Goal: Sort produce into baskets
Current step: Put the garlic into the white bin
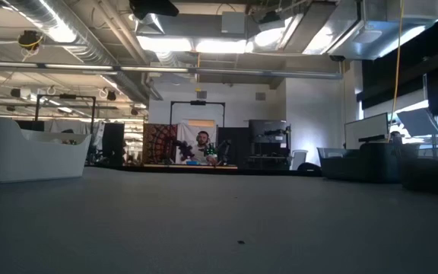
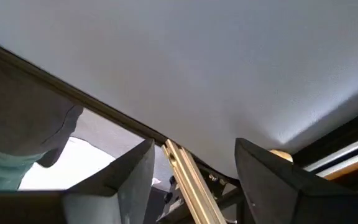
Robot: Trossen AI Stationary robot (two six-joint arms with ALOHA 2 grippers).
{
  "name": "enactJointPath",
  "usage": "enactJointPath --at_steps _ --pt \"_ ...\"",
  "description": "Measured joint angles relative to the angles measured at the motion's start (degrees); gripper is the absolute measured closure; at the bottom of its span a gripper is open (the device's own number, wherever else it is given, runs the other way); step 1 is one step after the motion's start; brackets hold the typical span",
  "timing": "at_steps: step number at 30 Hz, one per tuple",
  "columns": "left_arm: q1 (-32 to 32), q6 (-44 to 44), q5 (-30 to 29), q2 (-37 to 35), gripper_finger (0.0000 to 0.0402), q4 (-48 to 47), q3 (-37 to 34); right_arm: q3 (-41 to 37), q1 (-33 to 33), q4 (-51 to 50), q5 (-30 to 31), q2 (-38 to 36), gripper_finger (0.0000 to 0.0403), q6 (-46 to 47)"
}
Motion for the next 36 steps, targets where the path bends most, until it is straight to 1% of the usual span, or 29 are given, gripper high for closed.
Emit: enactJointPath --at_steps 4,8,10,15,19,25,30,32,35,36 --pt "0.0 0.36 -0.02 0.0 0.0183 -0.03 0.0 0.0 1.1 0.52 -1.63 1.58 0.0168 -0.16" --pt "0.0 0.04 -0.02 0.0 0.0182 -0.33 0.0 0.03 4.1 2.07 -7.01 3.88 0.0168 -1.74" --pt "0.0 0.36 -0.02 0.0 0.0182 -0.38 0.0 0.13 5.25 2.75 -8.34 4.91 0.0173 -1.88" --pt "0.02 0.5 -0.15 0.0 0.0183 -1.09 0.0 0.22 7.47 4.75 -7.93 7.35 0.0189 -3.2" --pt "0.02 0.66 -0.2 0.0 0.0186 -1.4 0.0 0.15 7.93 5.51 -8.55 10.17 0.0206 -5.75" --pt "0.0 0.85 -0.24 0.0 0.0183 -1.38 0.0 0.15 7.89 7.34 -13.67 14.05 0.0228 -10.15" --pt "0.02 1.09 -0.29 0.0 0.0183 -1.36 0.0 0.14 7.41 7.46 -14.37 14.37 0.0241 -12.25" --pt "0.01 1.11 -0.31 0.0 0.0183 -1.36 0.0 0.01 6.14 7.34 -17.68 14.37 0.0245 -12.93" --pt "0.02 1.13 -0.31 0.0 0.0183 -1.33 0.0 0.03 3.23 5.94 -25.23 14.35 0.0252 -16.99" --pt "0.02 1.14 -0.31 0.0 0.0183 -1.33 0.0 -0.09 2.35 5.26 -26.38 14.32 0.0254 -18.18"
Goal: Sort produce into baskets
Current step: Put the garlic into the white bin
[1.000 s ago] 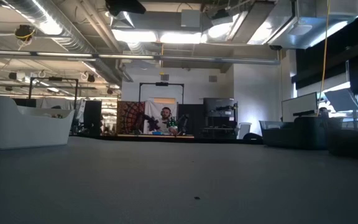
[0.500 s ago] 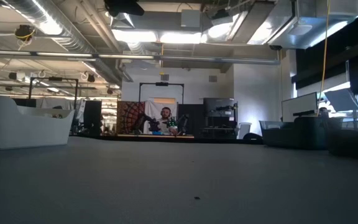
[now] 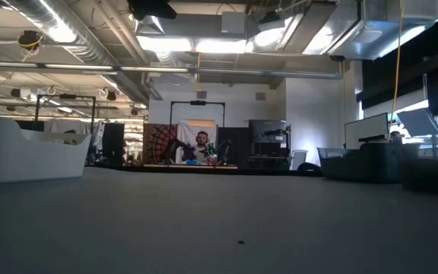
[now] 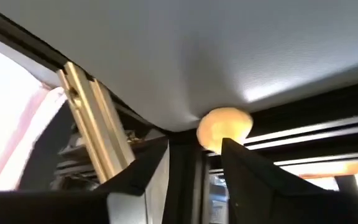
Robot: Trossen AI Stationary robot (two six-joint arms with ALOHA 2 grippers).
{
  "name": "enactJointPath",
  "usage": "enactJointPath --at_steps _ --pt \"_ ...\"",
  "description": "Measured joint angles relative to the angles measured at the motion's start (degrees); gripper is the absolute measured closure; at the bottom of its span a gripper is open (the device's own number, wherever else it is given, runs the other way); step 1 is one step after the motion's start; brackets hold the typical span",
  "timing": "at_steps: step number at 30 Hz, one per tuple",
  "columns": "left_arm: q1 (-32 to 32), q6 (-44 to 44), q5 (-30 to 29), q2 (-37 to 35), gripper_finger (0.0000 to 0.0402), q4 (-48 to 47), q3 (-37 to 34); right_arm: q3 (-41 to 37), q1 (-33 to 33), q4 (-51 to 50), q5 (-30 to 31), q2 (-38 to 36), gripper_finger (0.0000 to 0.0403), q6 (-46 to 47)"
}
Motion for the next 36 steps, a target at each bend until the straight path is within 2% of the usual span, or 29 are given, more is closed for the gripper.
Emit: enactJointPath --at_steps 4,10,21,28,36 --pt "0.0 0.02 0.0 0.0 0.0183 0.1 -0.56 -0.02 -1.4 -0.17 -0.4 0.03 0.0261 -4.81" --pt "0.0 1.9 0.0 0.14 0.0183 -0.09 -1.53 0.04 0.1 -0.92 -3.01 0.01 0.0263 -6.59" --pt "0.0 2.64 0.0 0.2 0.0183 0.02 -1.53 0.16 2.63 -0.33 0.89 1.48 0.0263 -6.48" --pt "0.0 2.62 0.0 0.22 0.0183 0.03 -1.53 0.31 3.5 -0.4 -2.79 4.93 0.0263 -8.49" --pt "-0.04 2.45 0.0 0.22 0.0183 0.04 -1.53 0.1 3.55 1.75 -3.98 5.02 0.0263 -7.93"
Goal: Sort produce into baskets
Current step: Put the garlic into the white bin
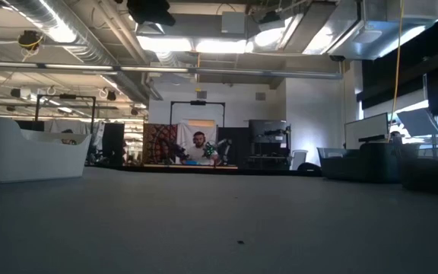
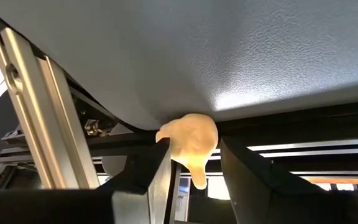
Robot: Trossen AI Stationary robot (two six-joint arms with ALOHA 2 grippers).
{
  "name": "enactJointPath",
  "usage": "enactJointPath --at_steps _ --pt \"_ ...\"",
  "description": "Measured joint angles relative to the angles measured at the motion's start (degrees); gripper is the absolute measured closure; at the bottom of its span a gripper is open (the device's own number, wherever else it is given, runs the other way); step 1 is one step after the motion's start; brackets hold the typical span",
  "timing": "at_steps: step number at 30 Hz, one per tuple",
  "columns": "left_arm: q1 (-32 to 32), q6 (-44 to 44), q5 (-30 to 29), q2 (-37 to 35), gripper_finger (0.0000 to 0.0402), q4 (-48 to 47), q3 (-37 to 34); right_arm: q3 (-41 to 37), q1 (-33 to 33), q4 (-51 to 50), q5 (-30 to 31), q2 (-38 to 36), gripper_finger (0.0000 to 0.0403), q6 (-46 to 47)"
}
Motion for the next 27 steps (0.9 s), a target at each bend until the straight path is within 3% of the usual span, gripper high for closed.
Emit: enactJointPath --at_steps 14,22,27 --pt "0.0 0.04 0.02 0.0 0.0183 -0.02 -0.02 -0.1 0.07 1.03 0.39 0.13 0.0269 3.06" --pt "0.0 0.15 0.02 0.0 0.0183 -0.02 -0.02 -0.1 0.07 0.9 0.47 0.15 0.0389 3.35" --pt "0.0 0.68 0.02 0.0 0.0183 -0.02 -0.02 0.05 0.03 0.01 1.49 0.15 0.0388 3.39"
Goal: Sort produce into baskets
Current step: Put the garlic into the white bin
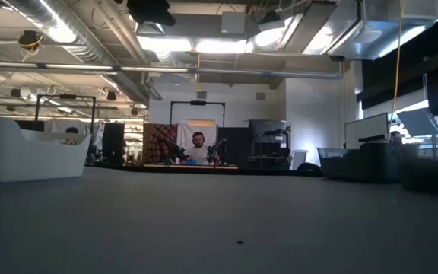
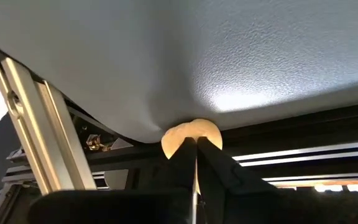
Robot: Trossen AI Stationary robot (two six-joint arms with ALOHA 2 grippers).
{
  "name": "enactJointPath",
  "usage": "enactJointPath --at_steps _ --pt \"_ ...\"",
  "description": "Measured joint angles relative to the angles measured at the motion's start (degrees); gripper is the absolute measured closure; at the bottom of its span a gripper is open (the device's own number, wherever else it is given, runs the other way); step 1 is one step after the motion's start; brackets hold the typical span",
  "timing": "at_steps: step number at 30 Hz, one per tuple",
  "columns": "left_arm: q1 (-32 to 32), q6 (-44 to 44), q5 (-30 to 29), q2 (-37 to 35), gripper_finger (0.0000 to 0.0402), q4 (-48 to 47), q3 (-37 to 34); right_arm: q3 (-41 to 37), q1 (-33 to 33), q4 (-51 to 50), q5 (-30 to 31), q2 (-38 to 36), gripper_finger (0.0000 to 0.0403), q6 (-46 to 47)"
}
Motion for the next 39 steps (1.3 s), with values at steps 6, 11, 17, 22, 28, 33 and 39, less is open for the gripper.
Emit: enactJointPath --at_steps 6,11,17,22,28,33,39 --pt "0.0 0.02 0.0 0.02 0.0183 -0.02 0.0 -0.1 -3.57 -1.96 1.81 -1.25 0.0392 -0.22" --pt "0.0 0.04 0.0 0.02 0.0183 -0.02 0.0 -0.02 -7.53 0.27 -0.47 -3.5 0.0369 -0.08" --pt "-0.01 0.1 0.0 0.02 0.0183 -0.21 -0.02 -0.04 -8.59 -0.44 -2.1 -4.07 0.0335 4.93" --pt "0.0 0.13 0.0 0.02 0.0183 -0.46 -0.02 -0.02 -8.6 -0.12 -2.48 -4.09 0.0241 6.23" --pt "-0.02 0.13 0.0 0.02 0.0183 -0.48 -0.02 -0.02 -7.73 -0.11 -1.64 -4.13 0.0117 4.64" --pt "0.0 0.11 0.01 0.02 0.0183 -0.48 -0.02 -0.02 -4.4 2.42 3.97 -4.11 0.0079 4.68" --pt "0.0 0.11 0.02 0.02 0.0183 -0.52 -0.02 0.06 -0.22 3.66 4.37 -3.76 0.0098 4.45"
